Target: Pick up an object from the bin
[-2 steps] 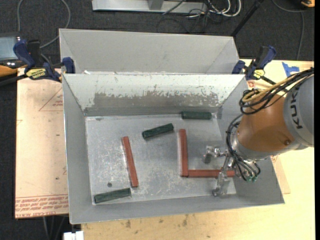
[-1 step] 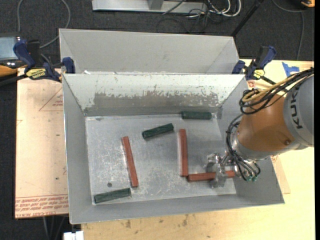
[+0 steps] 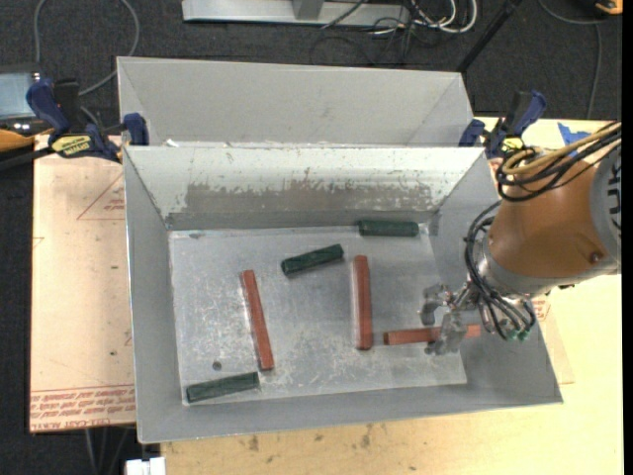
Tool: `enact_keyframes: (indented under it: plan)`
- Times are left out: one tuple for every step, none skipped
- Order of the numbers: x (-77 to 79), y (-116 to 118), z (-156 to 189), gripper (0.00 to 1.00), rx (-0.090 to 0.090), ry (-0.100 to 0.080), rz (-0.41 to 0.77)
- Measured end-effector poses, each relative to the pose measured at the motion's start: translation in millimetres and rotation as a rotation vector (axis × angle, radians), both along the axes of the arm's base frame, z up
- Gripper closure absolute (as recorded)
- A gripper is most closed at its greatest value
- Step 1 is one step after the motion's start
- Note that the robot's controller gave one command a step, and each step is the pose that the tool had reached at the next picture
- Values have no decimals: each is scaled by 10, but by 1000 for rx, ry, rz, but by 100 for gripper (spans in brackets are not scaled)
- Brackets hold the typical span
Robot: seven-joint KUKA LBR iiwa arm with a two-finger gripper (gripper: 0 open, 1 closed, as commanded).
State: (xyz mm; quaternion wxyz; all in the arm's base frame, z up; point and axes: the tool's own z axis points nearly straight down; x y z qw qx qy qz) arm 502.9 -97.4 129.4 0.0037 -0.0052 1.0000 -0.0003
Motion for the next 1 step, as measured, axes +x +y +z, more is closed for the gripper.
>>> enact_keyframes:
  plan:
    - [23,6,654,100,0,-2,0]
